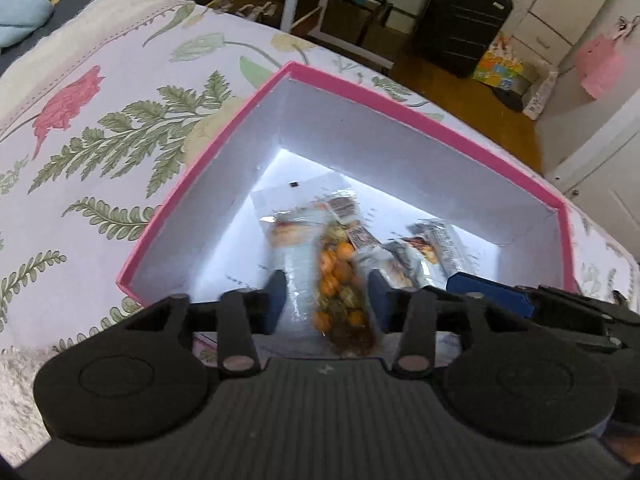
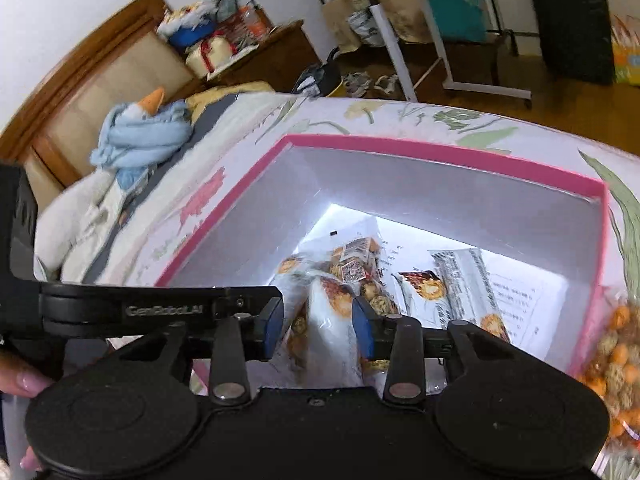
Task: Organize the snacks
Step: 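Carry both white snack bars into the pink box and open both grippers, then grasp a black wrapped bar on the bed with the left gripper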
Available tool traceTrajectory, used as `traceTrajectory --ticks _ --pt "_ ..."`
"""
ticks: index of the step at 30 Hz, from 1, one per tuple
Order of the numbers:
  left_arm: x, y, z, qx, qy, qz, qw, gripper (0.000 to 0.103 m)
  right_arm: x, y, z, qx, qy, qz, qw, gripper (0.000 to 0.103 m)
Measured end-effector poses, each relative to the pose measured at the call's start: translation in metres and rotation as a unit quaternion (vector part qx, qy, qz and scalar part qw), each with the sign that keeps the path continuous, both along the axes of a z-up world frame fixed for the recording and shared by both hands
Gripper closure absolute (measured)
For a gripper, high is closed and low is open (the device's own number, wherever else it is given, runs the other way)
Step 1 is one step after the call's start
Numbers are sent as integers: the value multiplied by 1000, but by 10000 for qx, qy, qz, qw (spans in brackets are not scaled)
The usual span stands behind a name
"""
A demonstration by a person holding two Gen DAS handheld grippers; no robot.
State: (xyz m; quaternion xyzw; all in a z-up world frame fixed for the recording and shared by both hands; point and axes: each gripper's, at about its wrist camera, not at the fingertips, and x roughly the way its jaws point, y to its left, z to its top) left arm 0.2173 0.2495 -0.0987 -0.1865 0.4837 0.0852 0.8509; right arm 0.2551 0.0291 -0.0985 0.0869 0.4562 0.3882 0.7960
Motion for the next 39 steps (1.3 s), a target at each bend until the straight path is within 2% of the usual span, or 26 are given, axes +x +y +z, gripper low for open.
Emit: traceTrajectory --ticks 6,11,16,21,25,29,36,39 --pt "-18 -13 26 268 -307 -223 9989 55 -20 -42 28 118 -199 -447 9987 56" --pt "-39 -34 52 241 -483 -681 9962 54 -44 -93 57 161 -303 -840 9959 54" --pt "-52 -67 71 110 -583 -1351 9891 55 -67 -146 82 87 -473 -1236 9912 54" --pt "-69 -108 83 210 -754 -1854 9796 55 -93 -186 95 -83 -764 -1518 9854 52" --pt "-78 -143 83 177 -748 -2292 9703 55 -113 -217 90 -263 -865 -1828 9790 51" --pt "-86 -179 77 127 -712 -2679 9607 55 -128 -248 76 -400 -752 -2108 9738 50" --pt "-86 -243 50 -125 -665 -3232 9439 56 -159 -298 34 -480 -329 -2612 9635 47" --pt "-81 -269 33 -233 -649 -3390 9383 56 -171 -312 10 -686 -204 -2849 9559 44"
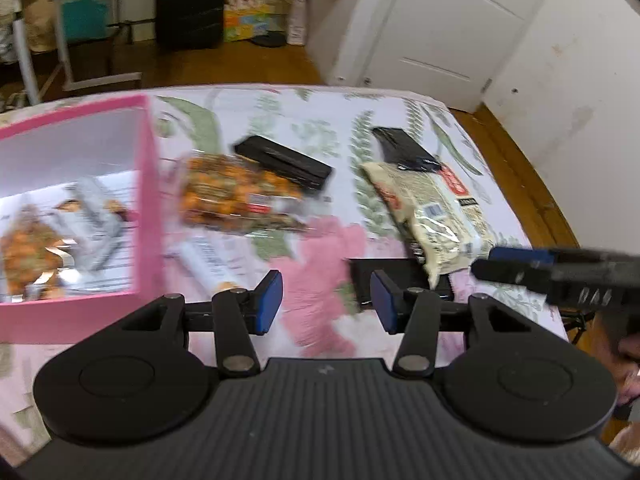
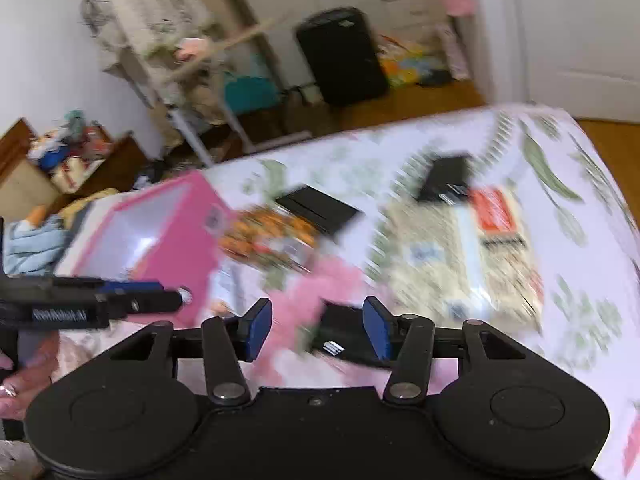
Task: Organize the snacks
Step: 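Grasp a black wrapped bar on the bed with the left gripper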
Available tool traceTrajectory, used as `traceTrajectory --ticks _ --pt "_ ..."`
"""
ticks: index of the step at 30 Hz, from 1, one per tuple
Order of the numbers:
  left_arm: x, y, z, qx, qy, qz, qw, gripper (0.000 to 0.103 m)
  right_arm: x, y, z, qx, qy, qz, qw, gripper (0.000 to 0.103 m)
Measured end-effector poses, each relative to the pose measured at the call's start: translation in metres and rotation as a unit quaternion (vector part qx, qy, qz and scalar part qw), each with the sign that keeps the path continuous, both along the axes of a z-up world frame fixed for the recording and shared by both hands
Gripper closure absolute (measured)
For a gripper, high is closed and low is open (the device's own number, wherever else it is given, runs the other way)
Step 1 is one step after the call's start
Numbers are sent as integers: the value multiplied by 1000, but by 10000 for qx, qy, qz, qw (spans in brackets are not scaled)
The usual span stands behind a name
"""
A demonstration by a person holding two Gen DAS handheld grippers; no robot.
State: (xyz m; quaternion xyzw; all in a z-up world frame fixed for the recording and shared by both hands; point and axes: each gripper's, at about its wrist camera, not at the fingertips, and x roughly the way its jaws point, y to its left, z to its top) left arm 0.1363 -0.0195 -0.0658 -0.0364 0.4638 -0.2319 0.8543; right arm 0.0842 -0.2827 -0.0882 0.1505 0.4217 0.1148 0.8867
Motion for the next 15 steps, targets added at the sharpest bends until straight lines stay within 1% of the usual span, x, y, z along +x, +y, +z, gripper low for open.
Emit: traceTrajectory --ticks 2,5,6,7,8,9,10,12,14,15 --pt "4 -17 -13 -50 20 -140 9999 56 -5 -8 -19 -106 90 -123 9998 40" --pt "12 -41 -34 -31 116 -259 9996 56 -5 -16 -43 -299 198 -187 9992 40" --pt "16 -48 -43 -43 213 -291 9993 56 -4 -17 -49 -384 200 -168 9989 39" --pt "18 -54 -49 -64 304 -317 9990 56 -3 -18 -55 -485 187 -85 9986 38" --pt "22 -59 -57 -109 413 -333 9985 56 -1 -17 -62 -546 173 77 9983 31" --pt "25 -65 -65 -141 523 -352 9979 56 0 -16 -67 -561 171 238 9980 22" --pt "28 -69 -72 -155 607 -335 9975 56 2 -14 -72 -585 160 360 9975 20" --pt "34 -78 -86 -91 742 -266 9969 56 7 -9 -80 -711 110 529 9960 20" --pt "36 -82 -95 -74 765 -217 9968 57 13 -5 -90 -811 79 620 9947 20" --pt "37 -84 -100 -72 771 -213 9968 58 14 -3 -92 -826 45 632 9946 18"
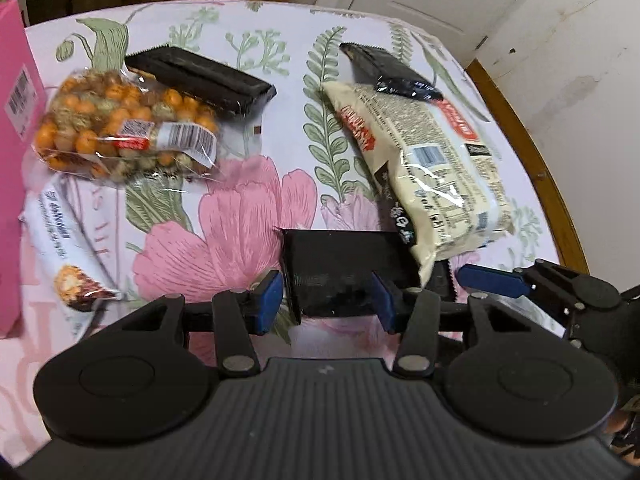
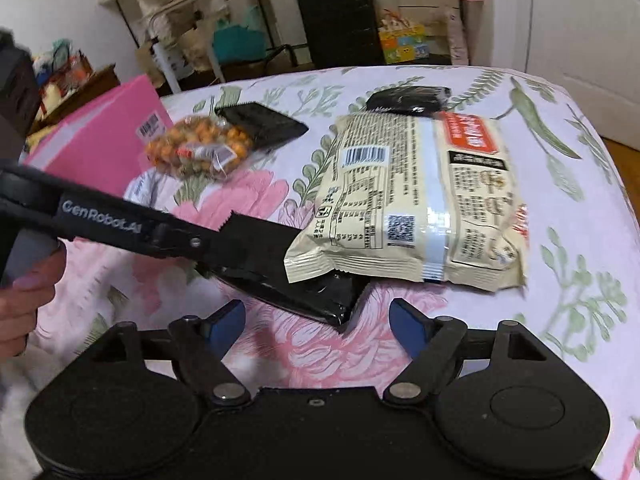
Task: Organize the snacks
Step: 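Grasp a black wrapped bar on the bed with the left gripper, then carry the black bar over the pink box and open the left gripper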
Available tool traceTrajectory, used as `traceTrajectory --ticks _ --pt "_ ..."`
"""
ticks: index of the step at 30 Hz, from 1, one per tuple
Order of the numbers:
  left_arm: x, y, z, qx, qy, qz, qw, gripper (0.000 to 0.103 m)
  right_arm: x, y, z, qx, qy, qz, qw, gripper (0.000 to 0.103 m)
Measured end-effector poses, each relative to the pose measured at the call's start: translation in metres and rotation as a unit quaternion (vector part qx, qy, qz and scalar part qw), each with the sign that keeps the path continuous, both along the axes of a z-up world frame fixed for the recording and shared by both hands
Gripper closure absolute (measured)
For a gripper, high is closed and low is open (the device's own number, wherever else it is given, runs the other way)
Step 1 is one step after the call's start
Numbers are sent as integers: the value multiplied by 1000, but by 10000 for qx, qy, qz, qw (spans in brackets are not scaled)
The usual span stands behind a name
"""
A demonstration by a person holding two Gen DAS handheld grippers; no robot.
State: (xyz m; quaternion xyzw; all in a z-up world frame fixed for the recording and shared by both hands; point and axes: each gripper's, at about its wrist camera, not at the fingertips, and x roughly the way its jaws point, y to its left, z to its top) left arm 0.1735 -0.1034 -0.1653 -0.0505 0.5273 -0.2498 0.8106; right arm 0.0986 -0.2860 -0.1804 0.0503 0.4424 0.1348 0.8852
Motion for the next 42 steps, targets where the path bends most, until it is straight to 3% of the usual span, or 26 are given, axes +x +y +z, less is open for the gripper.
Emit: traceTrajectory --ticks 5,10,18,25,33,42 --pt "4 5 -7 -325 210 294 9988 58 4 16 -5 87 -219 20 9997 4" --pt "1 4 -4 -326 304 357 9984 58 4 39 -4 -269 -103 -298 9991 3" --pt "-19 17 7 -233 477 275 9982 55 -8 45 7 138 139 -551 9983 3" --pt "-39 38 23 -446 697 364 9959 55 -22 48 23 459 134 -583 9972 3" --pt "-55 53 52 -280 436 313 9982 55 -33 58 45 708 182 -524 9959 8" --pt "-67 101 92 -64 290 400 9988 54 -44 91 87 749 124 112 9970 23"
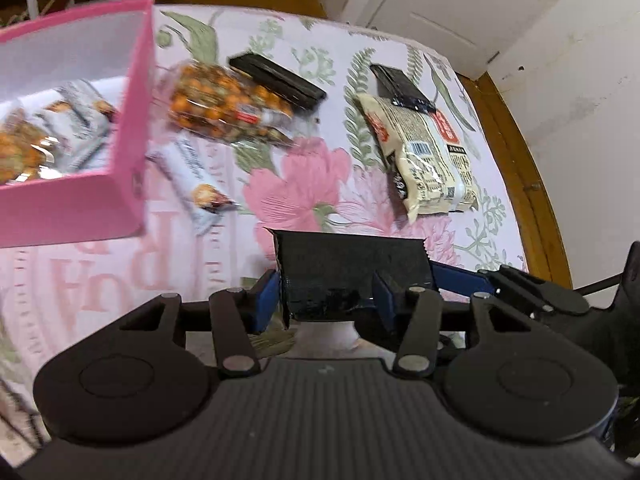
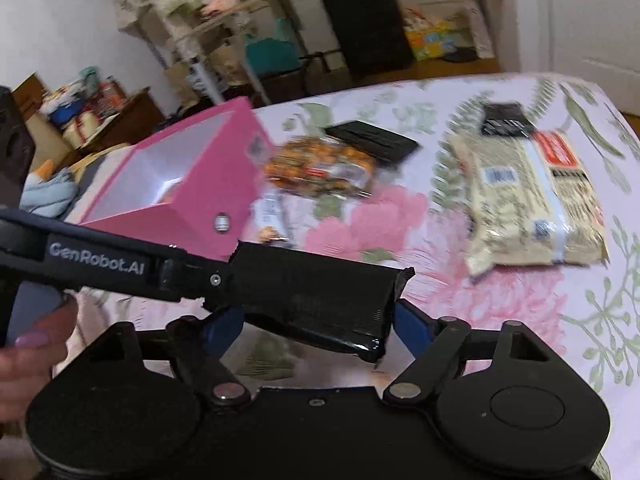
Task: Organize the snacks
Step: 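Carry the black bar over the pink box and open the left gripper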
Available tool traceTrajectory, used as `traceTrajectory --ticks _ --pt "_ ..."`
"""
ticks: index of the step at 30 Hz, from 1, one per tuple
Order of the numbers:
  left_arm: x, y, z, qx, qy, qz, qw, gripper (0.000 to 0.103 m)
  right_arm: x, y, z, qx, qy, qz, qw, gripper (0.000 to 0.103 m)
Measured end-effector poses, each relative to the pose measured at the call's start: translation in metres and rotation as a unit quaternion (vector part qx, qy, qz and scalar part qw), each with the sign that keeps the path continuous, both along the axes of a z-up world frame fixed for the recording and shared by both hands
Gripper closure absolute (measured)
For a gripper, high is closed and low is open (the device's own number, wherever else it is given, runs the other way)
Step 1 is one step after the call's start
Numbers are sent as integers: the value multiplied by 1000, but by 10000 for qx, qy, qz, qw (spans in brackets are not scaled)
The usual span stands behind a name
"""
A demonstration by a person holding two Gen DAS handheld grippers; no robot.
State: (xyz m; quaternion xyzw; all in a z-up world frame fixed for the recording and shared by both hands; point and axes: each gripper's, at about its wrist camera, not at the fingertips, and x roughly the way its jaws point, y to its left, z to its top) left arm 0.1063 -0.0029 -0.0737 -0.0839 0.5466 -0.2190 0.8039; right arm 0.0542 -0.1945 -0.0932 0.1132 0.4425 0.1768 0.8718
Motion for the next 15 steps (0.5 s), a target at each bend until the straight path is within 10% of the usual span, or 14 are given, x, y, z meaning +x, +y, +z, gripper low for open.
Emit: traceTrajectory --ticks 15 --pt "-16 110 80 86 -808 763 9938 54 26 77 71 149 -754 1166 9902 47"
